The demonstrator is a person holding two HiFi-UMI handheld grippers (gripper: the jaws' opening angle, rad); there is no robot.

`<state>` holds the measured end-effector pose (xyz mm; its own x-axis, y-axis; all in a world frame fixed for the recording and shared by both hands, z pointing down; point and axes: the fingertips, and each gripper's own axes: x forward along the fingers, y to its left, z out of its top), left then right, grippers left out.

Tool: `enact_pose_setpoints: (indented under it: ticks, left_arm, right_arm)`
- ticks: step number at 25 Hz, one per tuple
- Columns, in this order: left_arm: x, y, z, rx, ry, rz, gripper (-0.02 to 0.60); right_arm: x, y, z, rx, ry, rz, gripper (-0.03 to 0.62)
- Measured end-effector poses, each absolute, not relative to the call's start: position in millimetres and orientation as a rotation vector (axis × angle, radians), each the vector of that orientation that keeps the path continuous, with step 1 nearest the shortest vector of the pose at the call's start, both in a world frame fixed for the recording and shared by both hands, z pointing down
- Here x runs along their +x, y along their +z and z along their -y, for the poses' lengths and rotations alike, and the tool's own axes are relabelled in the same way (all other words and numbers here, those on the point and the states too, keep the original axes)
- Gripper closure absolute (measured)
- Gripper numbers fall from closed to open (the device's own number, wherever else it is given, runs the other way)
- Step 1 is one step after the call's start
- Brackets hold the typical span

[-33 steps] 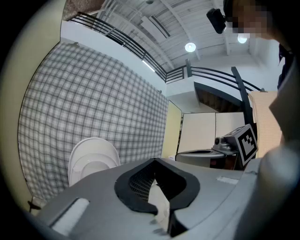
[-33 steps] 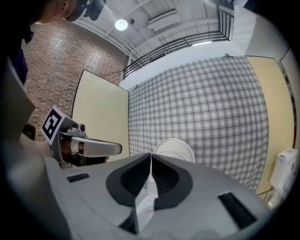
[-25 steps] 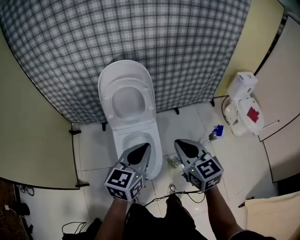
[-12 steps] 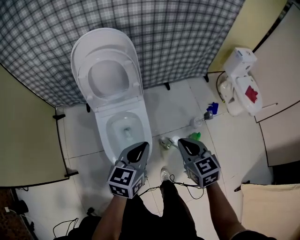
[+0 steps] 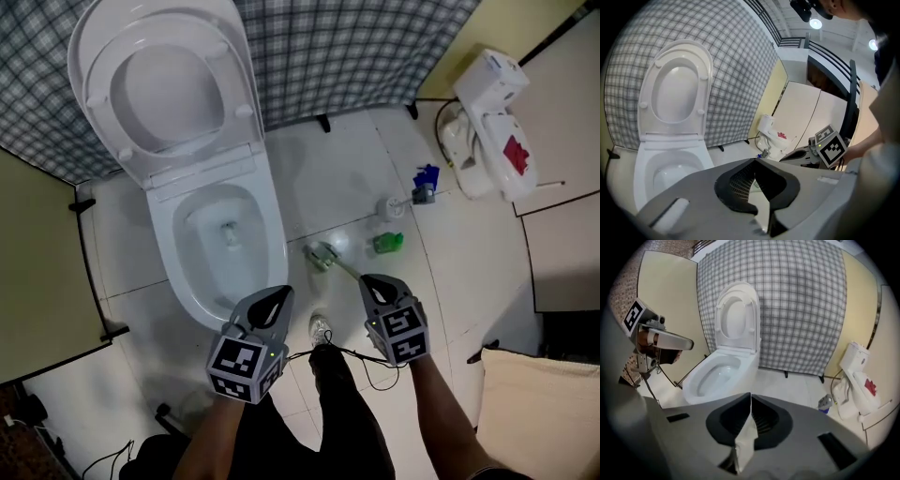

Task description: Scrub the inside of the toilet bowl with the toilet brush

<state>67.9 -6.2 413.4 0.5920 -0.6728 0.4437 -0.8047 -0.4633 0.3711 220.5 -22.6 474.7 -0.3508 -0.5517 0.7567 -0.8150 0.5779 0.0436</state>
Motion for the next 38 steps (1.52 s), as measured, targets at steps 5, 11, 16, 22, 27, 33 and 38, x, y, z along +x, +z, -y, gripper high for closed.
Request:
enact_pose_setpoints:
  ticks: [5, 11, 16, 22, 27, 33, 38]
  left_arm:
    - [81, 464, 14, 2.228, 0.31, 1.152, 0.576]
    - [108, 500, 12, 2.215, 0.299, 1.094, 0.575]
    - [118, 520, 12, 2.215, 0.302, 1.054, 0.575]
    - [121, 525, 13, 2.207, 0.305, 1.044, 0.576]
    - [118, 529, 14, 2.177, 0.298, 1.036, 0.575]
    - [107, 534, 21, 2.155, 0.287, 1.065, 0.575]
    - [101, 534, 24, 2.15, 0.287, 1.075, 0.575]
  right_arm:
    - [244, 544, 27, 1.05, 0.495, 1.944, 0.572]
    - [261, 614, 22, 0.966, 0.564, 1.848, 0.464]
    - [270, 659, 27, 0.93, 0.573, 1.766, 0.43]
    - [283, 708, 28, 0.846, 0.614, 1.652, 0.391]
    - [284, 733, 33, 0.801, 0.635, 1.61, 0.391]
    - [283, 754, 29, 0.746, 0.679, 1.571, 0.393]
    - [286, 760, 26, 0.74, 0.655, 1.55, 0.471]
